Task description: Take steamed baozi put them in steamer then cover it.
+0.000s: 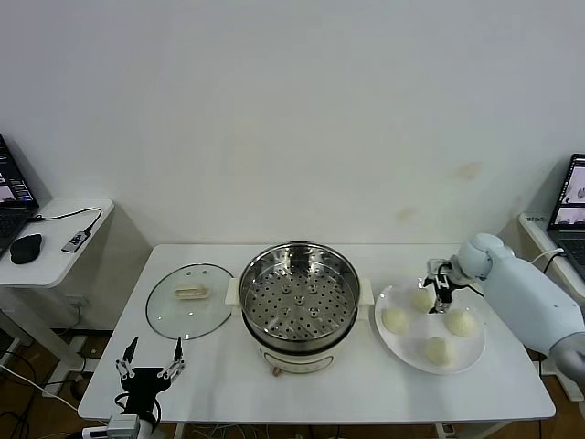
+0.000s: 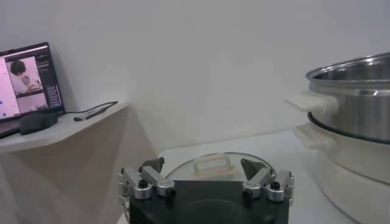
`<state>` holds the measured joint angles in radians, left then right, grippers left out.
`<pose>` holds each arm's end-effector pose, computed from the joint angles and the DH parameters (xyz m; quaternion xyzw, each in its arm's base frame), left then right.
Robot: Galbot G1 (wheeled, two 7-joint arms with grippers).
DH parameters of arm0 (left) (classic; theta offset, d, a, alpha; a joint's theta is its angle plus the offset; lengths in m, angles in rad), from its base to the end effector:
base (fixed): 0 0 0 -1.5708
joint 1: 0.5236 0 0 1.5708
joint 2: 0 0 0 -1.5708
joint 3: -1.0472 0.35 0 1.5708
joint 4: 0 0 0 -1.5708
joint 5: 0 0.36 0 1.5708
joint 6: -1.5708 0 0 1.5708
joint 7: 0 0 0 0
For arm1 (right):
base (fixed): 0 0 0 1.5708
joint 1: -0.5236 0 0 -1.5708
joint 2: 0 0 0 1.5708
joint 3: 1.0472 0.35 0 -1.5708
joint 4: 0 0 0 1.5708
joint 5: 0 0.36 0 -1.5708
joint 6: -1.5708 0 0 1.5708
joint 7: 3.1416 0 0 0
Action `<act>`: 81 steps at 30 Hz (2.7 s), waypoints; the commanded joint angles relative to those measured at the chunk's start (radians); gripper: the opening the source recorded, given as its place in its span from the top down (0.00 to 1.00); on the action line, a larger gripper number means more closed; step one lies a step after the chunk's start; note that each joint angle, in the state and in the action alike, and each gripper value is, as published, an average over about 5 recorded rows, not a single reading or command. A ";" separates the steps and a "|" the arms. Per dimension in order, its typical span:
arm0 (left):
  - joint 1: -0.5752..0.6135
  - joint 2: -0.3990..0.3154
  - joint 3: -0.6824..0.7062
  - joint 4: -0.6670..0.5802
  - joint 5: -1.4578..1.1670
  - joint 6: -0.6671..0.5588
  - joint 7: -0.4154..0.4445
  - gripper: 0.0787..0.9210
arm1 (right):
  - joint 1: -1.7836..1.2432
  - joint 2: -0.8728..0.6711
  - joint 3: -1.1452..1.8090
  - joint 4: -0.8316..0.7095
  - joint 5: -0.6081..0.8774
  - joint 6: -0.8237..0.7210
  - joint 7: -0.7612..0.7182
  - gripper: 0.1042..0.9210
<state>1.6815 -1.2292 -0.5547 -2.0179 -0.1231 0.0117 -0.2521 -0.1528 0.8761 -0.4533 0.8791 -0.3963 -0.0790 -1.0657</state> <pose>0.1548 0.0746 -0.3371 0.0566 -0.9890 -0.1051 0.0871 0.5591 -0.1945 -0.2498 0.4356 -0.5785 0.5474 0.4194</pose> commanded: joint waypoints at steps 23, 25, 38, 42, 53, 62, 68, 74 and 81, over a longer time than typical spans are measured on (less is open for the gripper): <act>0.012 0.009 -0.002 -0.022 -0.020 -0.001 0.027 0.12 | 0.128 -0.147 -0.135 0.203 0.195 -0.042 -0.026 0.42; 0.013 0.009 0.000 -0.026 -0.031 0.000 0.030 0.12 | 0.186 -0.200 -0.183 0.272 0.253 -0.062 -0.037 0.42; 0.012 0.034 0.003 -0.032 -0.066 -0.003 0.040 0.12 | 0.697 -0.206 -0.570 0.448 0.575 -0.052 -0.015 0.41; 0.018 0.036 -0.007 -0.034 -0.098 -0.003 0.052 0.12 | 0.768 -0.101 -0.641 0.457 0.652 -0.014 0.033 0.41; 0.034 0.027 -0.034 -0.029 -0.131 -0.014 0.059 0.12 | 0.769 0.109 -0.741 0.460 0.697 0.117 0.094 0.41; 0.036 0.019 -0.043 -0.035 -0.127 -0.014 0.059 0.12 | 0.715 0.228 -0.819 0.420 0.508 0.282 0.125 0.41; 0.037 0.019 -0.052 -0.035 -0.128 -0.014 0.059 0.12 | 0.679 0.276 -0.845 0.392 0.369 0.371 0.134 0.41; 0.032 0.020 -0.057 -0.033 -0.129 -0.013 0.060 0.12 | 0.639 0.338 -0.837 0.307 0.216 0.472 0.153 0.41; 0.025 0.023 -0.058 -0.029 -0.130 -0.013 0.060 0.12 | 0.611 0.369 -0.824 0.267 0.117 0.518 0.171 0.40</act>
<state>1.7098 -1.2077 -0.6126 -2.0494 -0.2504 -0.0021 -0.1932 0.4809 1.1863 -1.2629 1.1968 -0.1260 0.3440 -0.9059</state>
